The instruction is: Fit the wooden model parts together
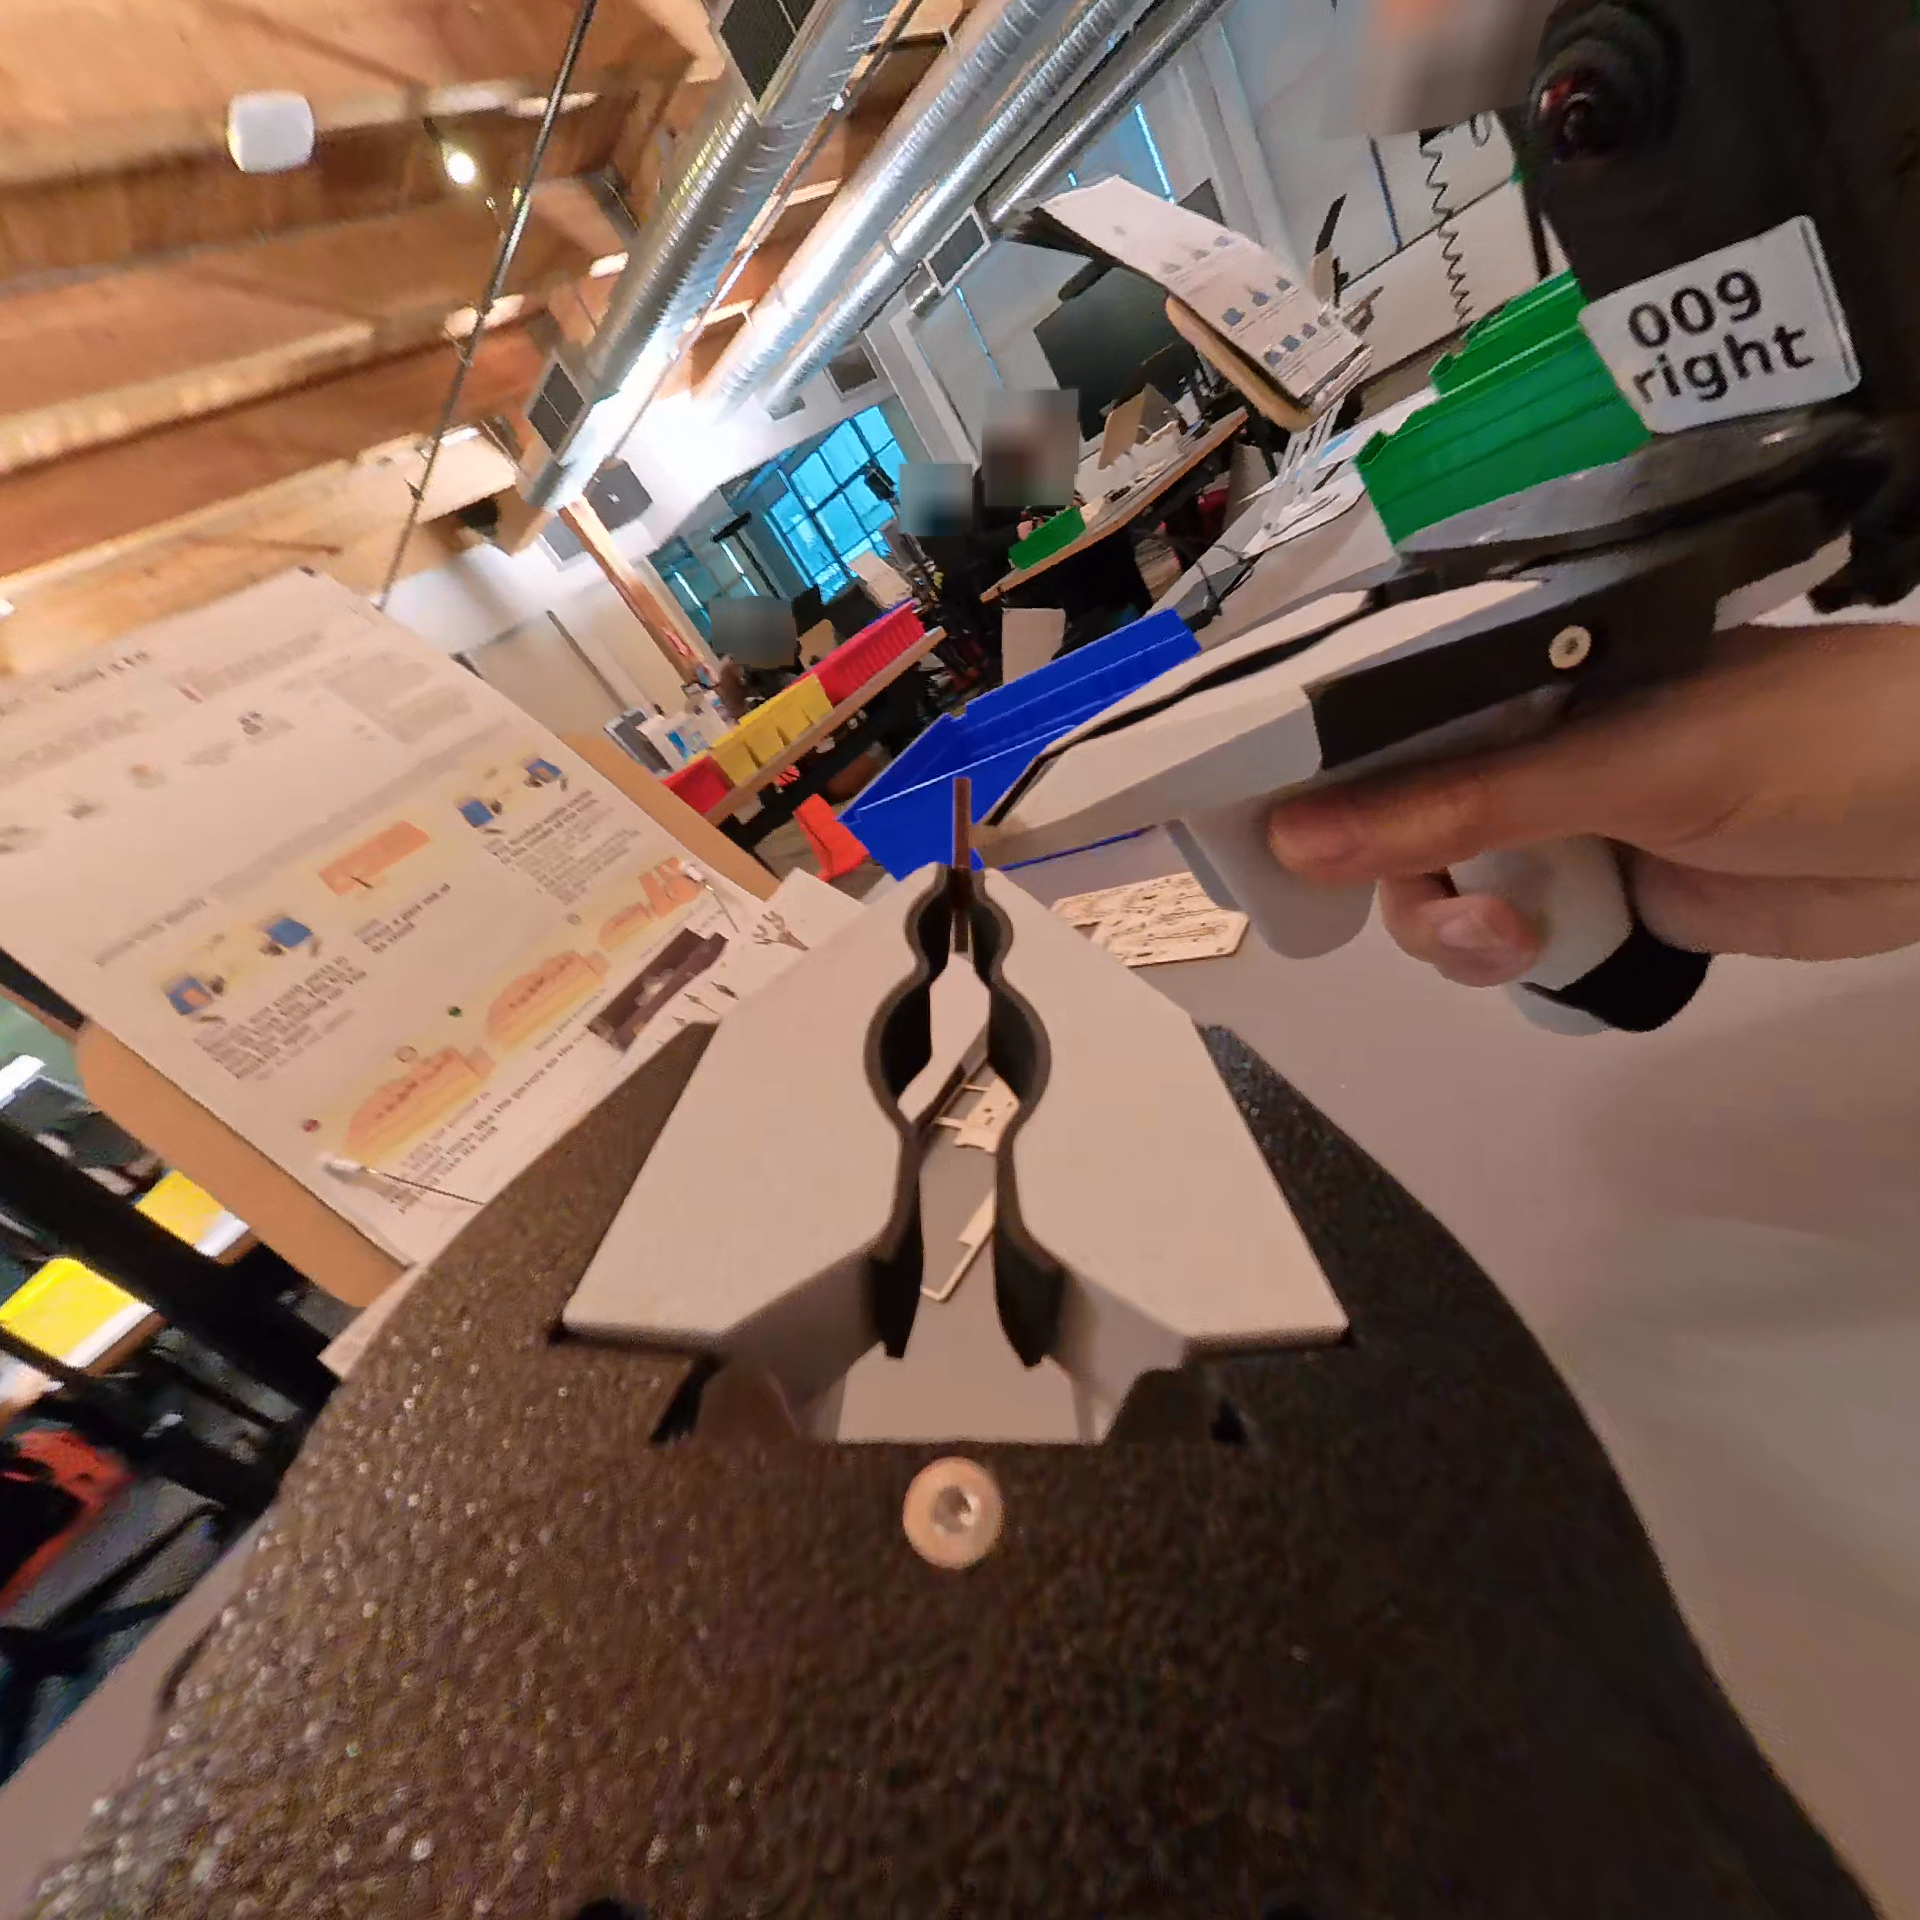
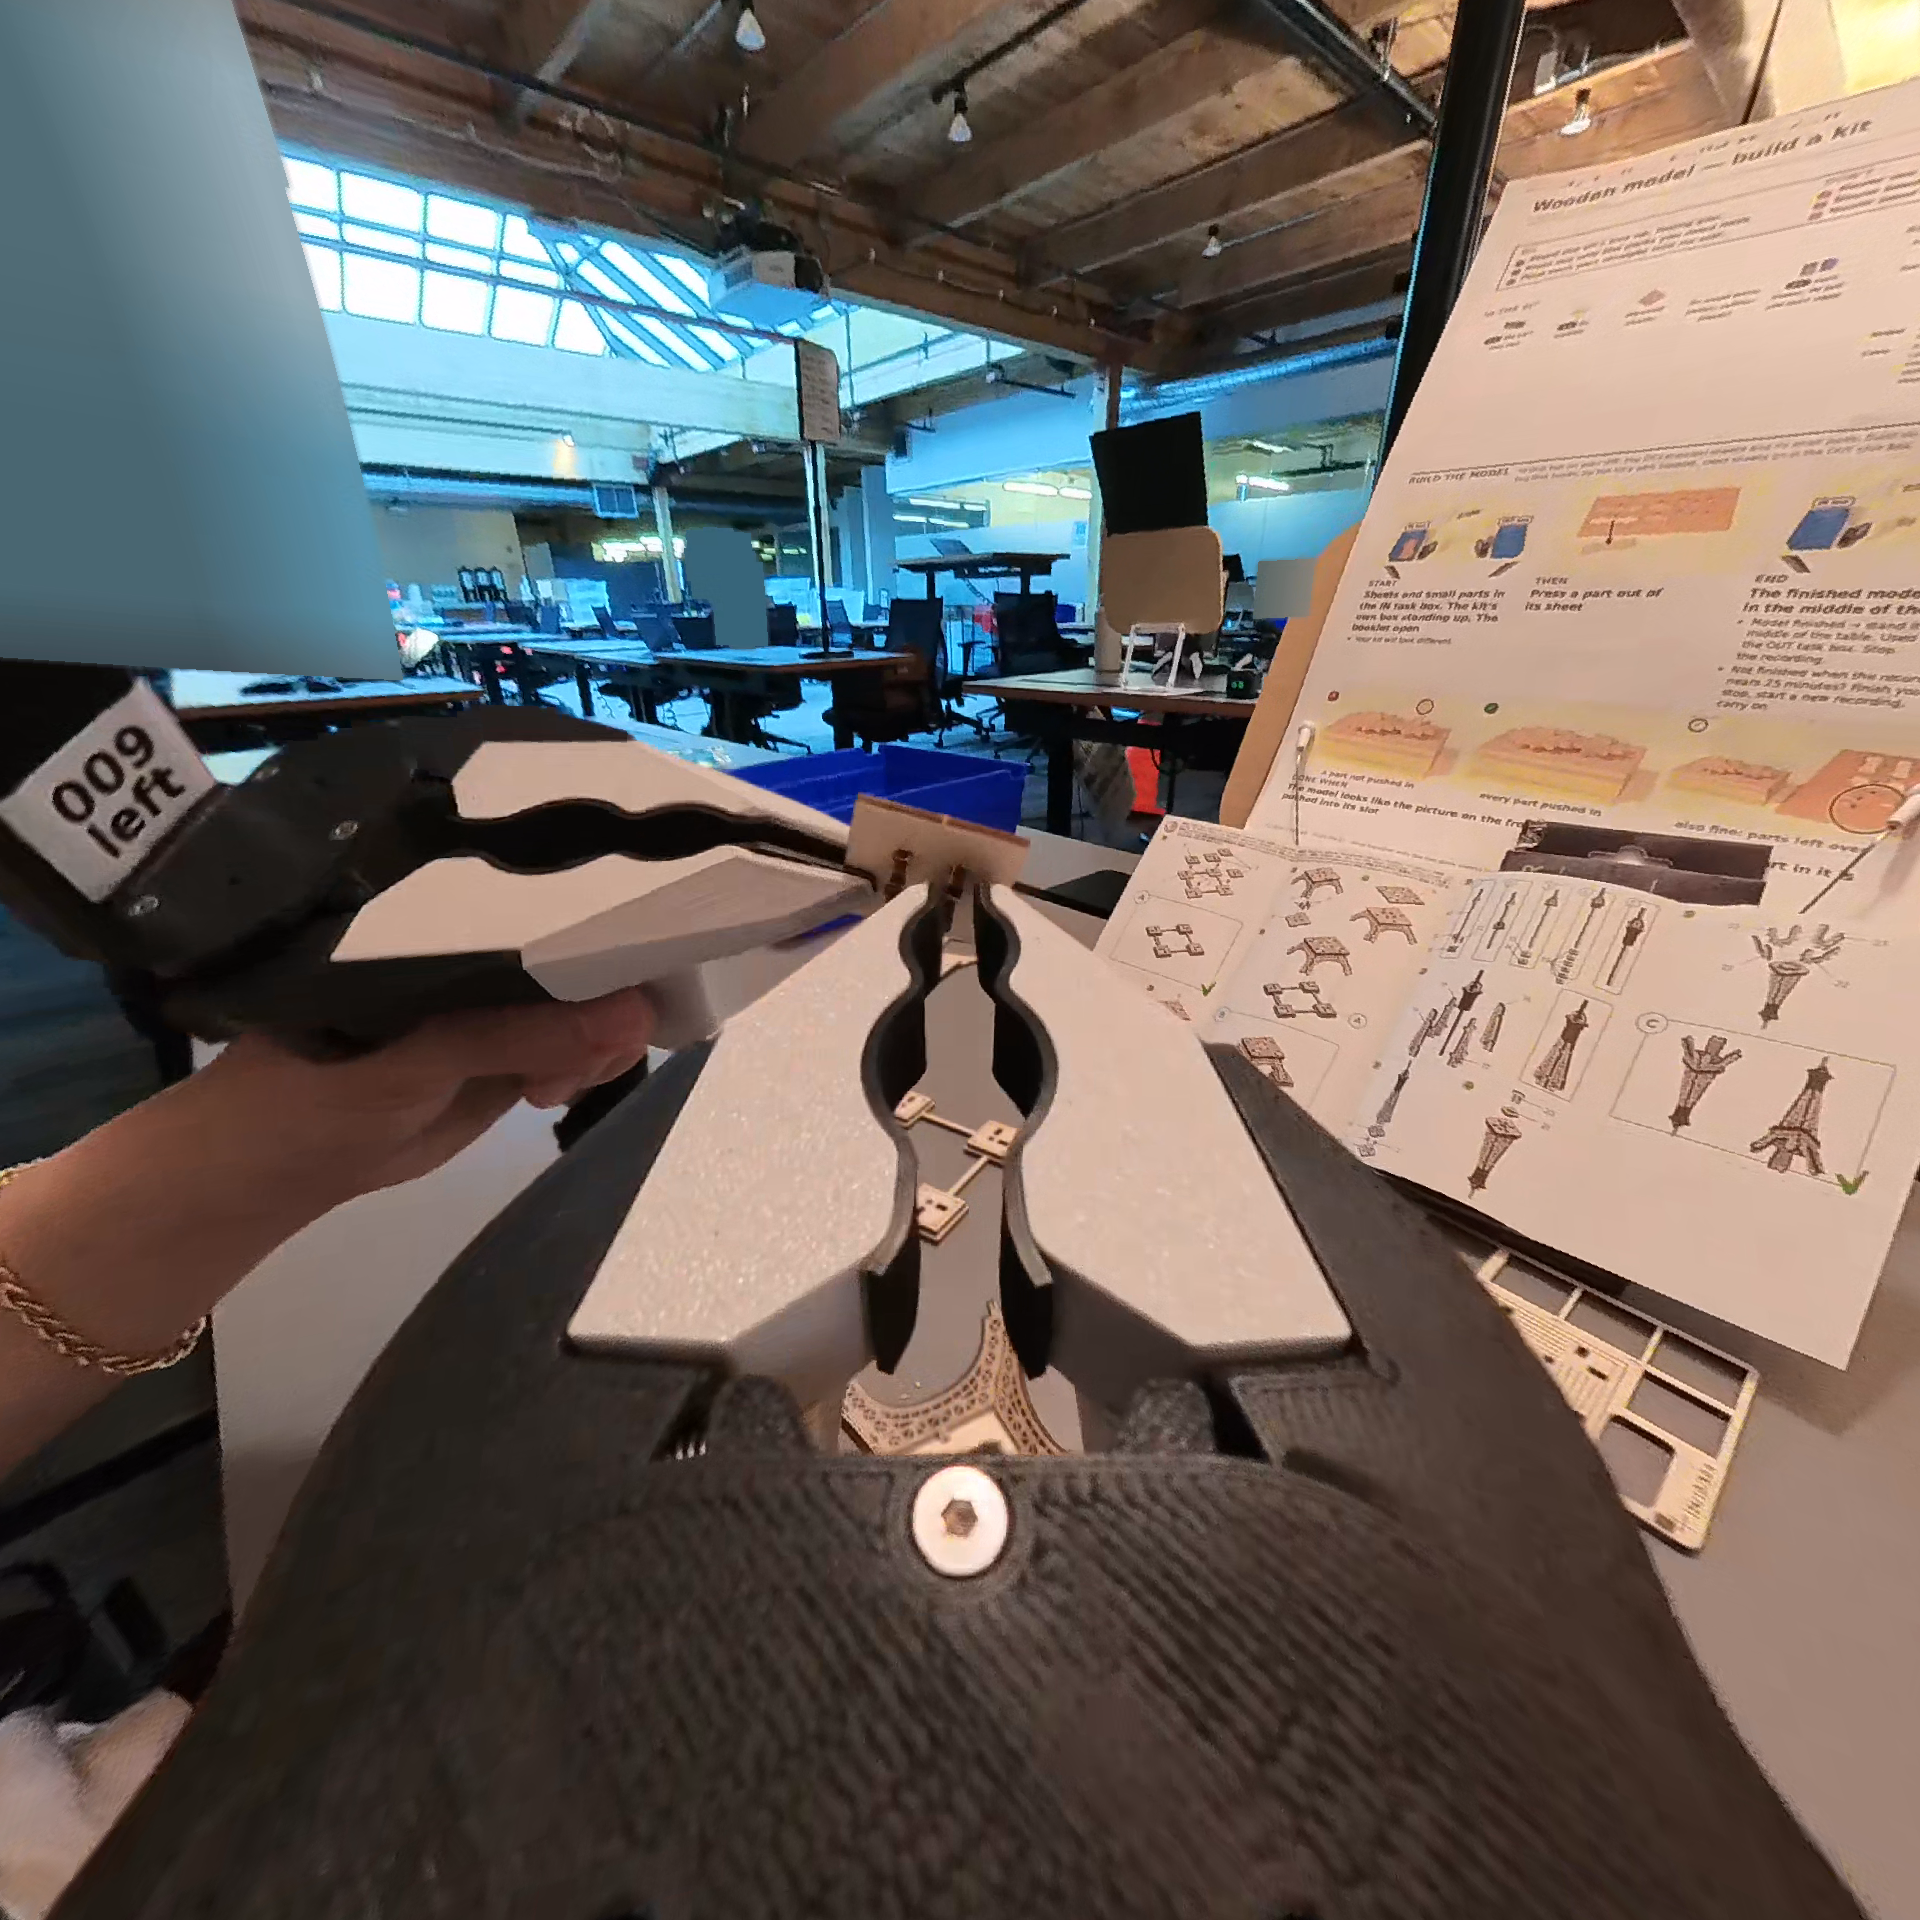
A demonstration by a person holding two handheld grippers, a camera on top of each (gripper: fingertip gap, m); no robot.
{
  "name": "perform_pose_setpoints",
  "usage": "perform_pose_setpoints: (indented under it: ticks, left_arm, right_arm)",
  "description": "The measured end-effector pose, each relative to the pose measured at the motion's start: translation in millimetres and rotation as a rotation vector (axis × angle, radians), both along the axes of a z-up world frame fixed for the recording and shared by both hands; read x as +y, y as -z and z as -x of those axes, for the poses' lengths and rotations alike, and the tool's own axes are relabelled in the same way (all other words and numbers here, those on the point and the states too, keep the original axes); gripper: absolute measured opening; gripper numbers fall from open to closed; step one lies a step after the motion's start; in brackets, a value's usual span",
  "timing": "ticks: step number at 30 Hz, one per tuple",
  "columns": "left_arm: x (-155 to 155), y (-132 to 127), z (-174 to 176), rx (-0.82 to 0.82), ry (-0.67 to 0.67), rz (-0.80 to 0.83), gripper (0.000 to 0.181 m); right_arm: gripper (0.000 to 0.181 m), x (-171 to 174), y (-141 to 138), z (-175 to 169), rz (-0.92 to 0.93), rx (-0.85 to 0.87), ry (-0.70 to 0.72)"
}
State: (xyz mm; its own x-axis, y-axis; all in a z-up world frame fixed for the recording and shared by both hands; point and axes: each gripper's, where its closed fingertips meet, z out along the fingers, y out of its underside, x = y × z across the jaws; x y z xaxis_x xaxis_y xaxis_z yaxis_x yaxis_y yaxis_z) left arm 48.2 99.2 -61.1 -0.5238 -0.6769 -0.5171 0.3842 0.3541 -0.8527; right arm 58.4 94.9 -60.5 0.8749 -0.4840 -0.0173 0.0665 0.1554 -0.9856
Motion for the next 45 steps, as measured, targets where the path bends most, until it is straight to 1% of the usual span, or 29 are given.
perform_pose_setpoints:
  ticks: [3,6,10,11,15,18,20,24,27,29,31,34,36,38,40,45]
  left_arm:
    - [-1.0,-1.3,1.0,-0.054,-0.032,-0.047,0.0]
    - [-3.7,-4.1,4.0,-0.094,-0.037,-0.063,0.0]
    - [-4.5,-10.4,8.5,-0.165,-0.054,-0.093,0.0]
    - [-4.3,-11.4,9.3,-0.181,-0.062,-0.108,0.0]
    - [-5.4,-15.0,13.3,-0.25,-0.075,-0.145,0.0]
    - [-6.0,-17.0,16.6,-0.276,-0.066,-0.15,0.0]
    - [-5.9,-15.6,16.6,-0.261,-0.062,-0.152,0.0]
    - [-5.1,-15.5,17.0,-0.234,-0.056,-0.16,0.001]
    - [-4.1,-16.5,18.0,-0.223,-0.053,-0.167,0.005]
    - [-2.7,-13.6,17.1,-0.204,-0.051,-0.188,0.0]
    - [-0.9,-10.4,15.1,-0.179,-0.051,-0.194,0.0]
    - [0.5,-4.1,11.5,-0.116,-0.034,-0.179,0.0]
    - [1.2,4.4,8.3,-0.046,-0.008,-0.173,0.001]
    - [3.4,11.1,4.3,0.029,0.006,-0.148,0.008]
    - [1.3,15.7,4.2,0.094,0.041,-0.114,0.011]
    - [1.7,18.9,-4.1,0.178,-0.009,-0.052,0.007]
  right_arm:
    - [0.004,-3.9,-5.9,1.7,-0.057,-0.001,-0.009]
    - [0.001,0.4,0.2,3.1,-0.016,0.004,-0.027]
    - [0.003,-4.9,-12.7,8.9,-0.083,-0.052,-0.017]
    - [0.004,-5.8,-13.9,9.2,-0.088,-0.057,-0.013]
    - [0.001,-4.9,-18.4,14.1,-0.102,-0.079,-0.038]
    - [0.0,-5.5,-21.1,18.2,-0.082,-0.158,-0.024]
    - [0.0,-5.7,-21.6,20.0,-0.054,-0.199,-0.005]
    - [0.0,-3.1,-21.7,20.2,0.002,-0.221,0.027]
    - [0.0,1.5,-17.1,17.3,0.054,-0.186,0.038]
    - [0.0,4.4,-13.0,14.7,0.085,-0.158,0.049]
    - [0.0,6.3,-10.0,12.8,0.121,-0.144,0.064]
    - [0.0,7.9,-3.8,9.6,0.205,-0.169,0.106]
    - [0.0,7.8,1.7,6.8,0.271,-0.192,0.142]
    - [0.0,7.7,9.2,3.9,0.345,-0.217,0.182]
    - [0.001,7.8,15.4,2.0,0.404,-0.245,0.219]
    - [0.0,6.7,25.1,-2.3,0.554,-0.342,0.324]
